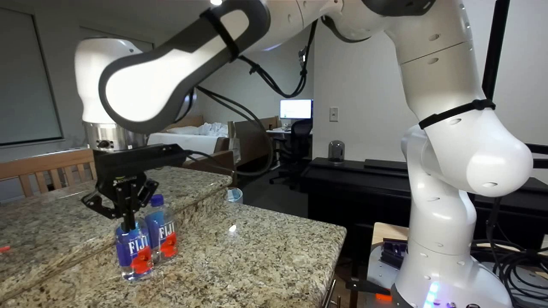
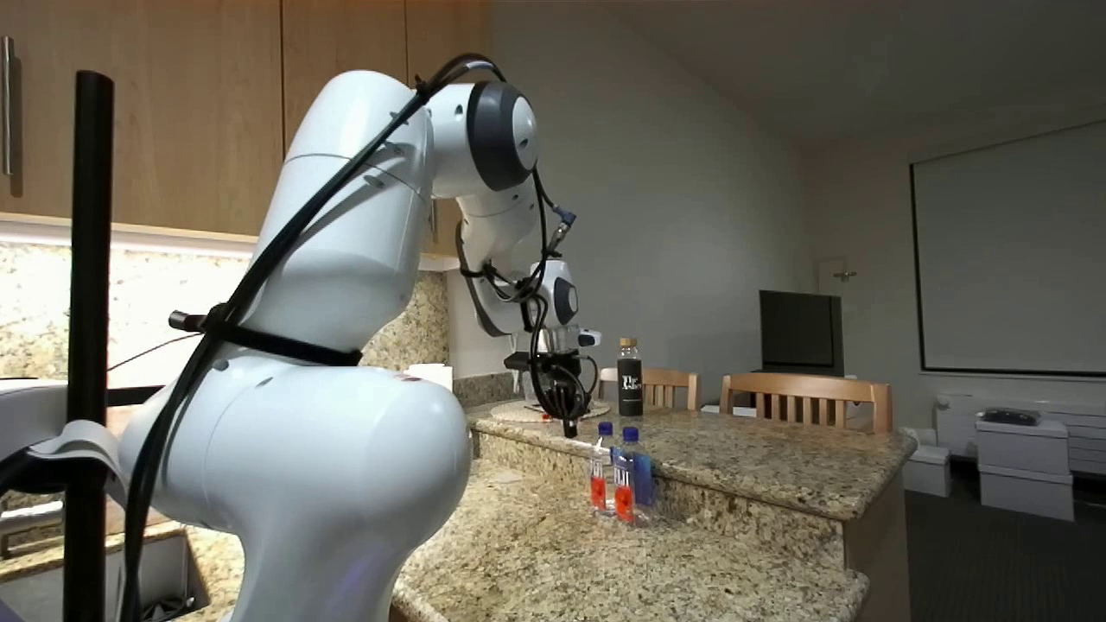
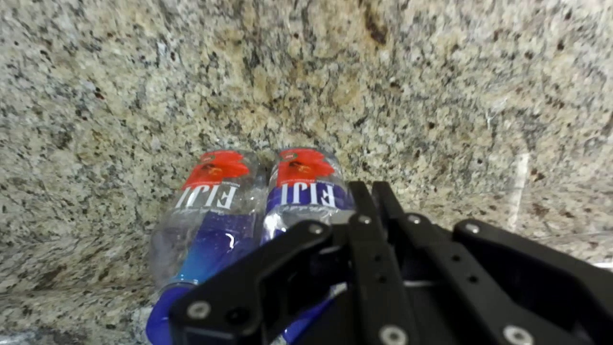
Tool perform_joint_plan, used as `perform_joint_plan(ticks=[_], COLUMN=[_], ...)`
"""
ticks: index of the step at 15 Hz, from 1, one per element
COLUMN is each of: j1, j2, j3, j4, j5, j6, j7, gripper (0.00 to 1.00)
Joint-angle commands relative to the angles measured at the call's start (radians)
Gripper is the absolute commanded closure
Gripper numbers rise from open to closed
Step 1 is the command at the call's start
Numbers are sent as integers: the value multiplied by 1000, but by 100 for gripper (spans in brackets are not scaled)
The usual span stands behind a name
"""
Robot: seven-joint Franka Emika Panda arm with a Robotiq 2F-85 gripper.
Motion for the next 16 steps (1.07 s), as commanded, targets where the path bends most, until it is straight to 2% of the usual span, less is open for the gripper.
perform_joint_plan(ticks=[1, 9, 12, 16], j1=[-22, -39, -58, -83], j2=[-127, -371, -446, -513], j3=[56, 100, 111, 123], j4=[-74, -178, -210, -257], j5=[75, 87, 96, 123], j6=[-128, -449, -515, -530], j7=[-100, -55, -58, -69], gripper=[92, 92, 92, 92])
